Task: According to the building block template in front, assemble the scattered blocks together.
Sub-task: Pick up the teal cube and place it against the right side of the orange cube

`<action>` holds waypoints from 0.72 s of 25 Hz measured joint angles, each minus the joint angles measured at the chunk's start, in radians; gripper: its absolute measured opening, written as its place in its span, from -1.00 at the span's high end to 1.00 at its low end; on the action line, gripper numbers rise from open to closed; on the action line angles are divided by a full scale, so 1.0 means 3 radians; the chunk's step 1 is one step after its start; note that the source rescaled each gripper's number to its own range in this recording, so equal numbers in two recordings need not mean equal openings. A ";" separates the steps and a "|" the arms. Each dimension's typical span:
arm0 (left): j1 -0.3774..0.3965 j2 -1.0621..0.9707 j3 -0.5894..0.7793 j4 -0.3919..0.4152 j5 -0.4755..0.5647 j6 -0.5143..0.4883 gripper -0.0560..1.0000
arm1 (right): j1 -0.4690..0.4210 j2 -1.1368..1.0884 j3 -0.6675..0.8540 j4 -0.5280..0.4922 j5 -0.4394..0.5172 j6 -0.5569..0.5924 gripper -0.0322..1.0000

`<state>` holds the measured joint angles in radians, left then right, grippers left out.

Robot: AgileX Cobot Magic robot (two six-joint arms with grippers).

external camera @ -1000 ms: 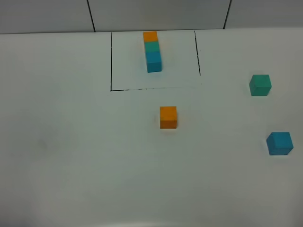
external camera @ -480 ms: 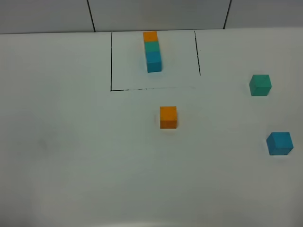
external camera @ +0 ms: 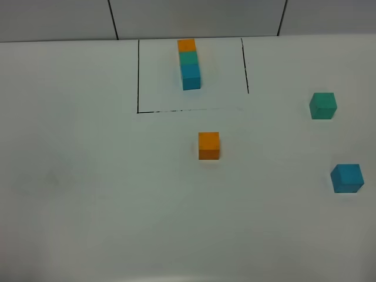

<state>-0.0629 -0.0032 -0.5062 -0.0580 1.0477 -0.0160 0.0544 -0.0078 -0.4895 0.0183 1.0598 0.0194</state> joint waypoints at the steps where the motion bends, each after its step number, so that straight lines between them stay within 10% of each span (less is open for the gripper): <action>1: 0.0000 0.0000 0.0000 0.0000 0.0000 0.0000 -0.50 | 0.0000 0.0000 0.0000 0.0000 0.0000 0.0000 -0.43; 18: 0.0001 0.0000 0.0000 0.0000 0.0000 0.0000 -0.50 | 0.0000 0.0198 -0.0037 -0.0013 -0.0053 0.0000 -0.49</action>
<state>-0.0625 -0.0032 -0.5062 -0.0580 1.0477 -0.0160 0.0544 0.0517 -0.5005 0.0145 1.0439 0.0194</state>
